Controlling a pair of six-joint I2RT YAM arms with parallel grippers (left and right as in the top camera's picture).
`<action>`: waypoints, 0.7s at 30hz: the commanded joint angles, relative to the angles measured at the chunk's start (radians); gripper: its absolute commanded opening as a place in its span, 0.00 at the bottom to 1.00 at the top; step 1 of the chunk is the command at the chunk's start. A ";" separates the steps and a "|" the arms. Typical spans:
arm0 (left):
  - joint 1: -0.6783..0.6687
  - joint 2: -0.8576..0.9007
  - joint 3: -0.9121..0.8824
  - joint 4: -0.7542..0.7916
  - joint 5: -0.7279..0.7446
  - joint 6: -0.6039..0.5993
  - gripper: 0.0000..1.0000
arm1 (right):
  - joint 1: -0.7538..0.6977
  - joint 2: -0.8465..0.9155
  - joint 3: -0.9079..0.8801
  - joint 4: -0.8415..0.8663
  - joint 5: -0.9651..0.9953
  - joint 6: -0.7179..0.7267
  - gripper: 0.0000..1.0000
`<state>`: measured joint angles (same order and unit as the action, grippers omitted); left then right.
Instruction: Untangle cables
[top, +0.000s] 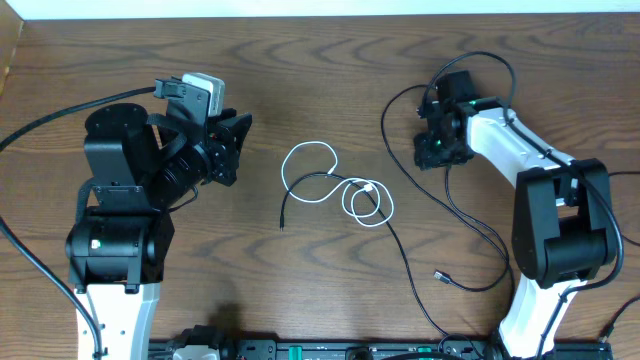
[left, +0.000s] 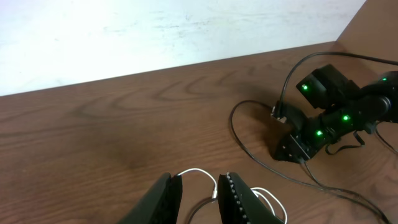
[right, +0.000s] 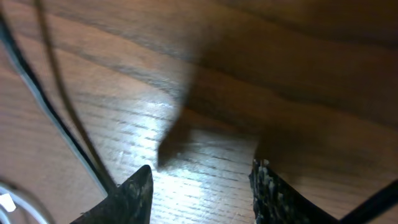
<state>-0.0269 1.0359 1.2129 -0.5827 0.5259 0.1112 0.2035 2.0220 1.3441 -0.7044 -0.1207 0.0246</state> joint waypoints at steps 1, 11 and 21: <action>0.005 -0.007 -0.001 0.001 0.016 0.027 0.25 | 0.034 -0.007 -0.001 0.006 0.066 0.050 0.45; 0.005 -0.005 -0.001 -0.001 0.016 0.027 0.25 | 0.044 -0.040 0.107 -0.077 0.064 0.060 0.53; 0.005 -0.005 -0.001 -0.001 0.017 0.031 0.25 | 0.108 -0.040 0.115 -0.144 -0.002 -0.056 0.63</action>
<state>-0.0269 1.0359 1.2129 -0.5831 0.5259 0.1318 0.2840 2.0075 1.4448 -0.8547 -0.1013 0.0029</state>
